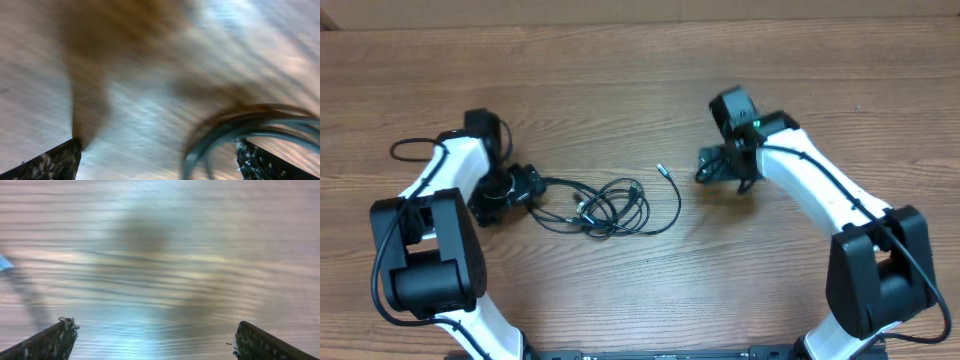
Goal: Untangle cables
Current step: 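Open both grippers and release the loosened cable on the table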
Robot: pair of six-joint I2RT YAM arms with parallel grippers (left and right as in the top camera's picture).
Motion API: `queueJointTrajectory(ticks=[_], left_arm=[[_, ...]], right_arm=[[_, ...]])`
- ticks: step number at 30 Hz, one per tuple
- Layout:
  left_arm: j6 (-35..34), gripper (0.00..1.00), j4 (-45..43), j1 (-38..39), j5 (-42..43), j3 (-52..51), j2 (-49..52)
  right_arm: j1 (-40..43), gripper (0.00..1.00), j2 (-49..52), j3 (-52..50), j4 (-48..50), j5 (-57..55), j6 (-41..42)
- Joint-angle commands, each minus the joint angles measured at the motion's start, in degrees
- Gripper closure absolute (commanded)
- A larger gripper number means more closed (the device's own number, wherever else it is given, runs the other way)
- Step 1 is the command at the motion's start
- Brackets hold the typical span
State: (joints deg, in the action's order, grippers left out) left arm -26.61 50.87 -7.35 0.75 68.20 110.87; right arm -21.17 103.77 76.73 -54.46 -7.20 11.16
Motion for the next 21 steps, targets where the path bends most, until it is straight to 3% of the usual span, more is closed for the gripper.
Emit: queueJointTrajectory(ticks=[1, 9, 21], left_arm=[[4.1, 0.00, -2.8, 7.5, -3.4, -3.8, 4.8], [7.6, 0.00, -6.1, 17.4, -2.4, -3.5, 4.8], [7.5, 0.00, -5.8, 17.8, -2.6, -3.5, 4.8]], right_arm=[[-0.9, 0.00, -0.1, 2.3, -1.0, 16.1, -4.4], [-3.0, 0.00, -0.1, -2.9, 0.2, 20.1, -4.4], [-3.7, 0.00, -0.1, -10.8, 5.1, 16.3, -4.4]])
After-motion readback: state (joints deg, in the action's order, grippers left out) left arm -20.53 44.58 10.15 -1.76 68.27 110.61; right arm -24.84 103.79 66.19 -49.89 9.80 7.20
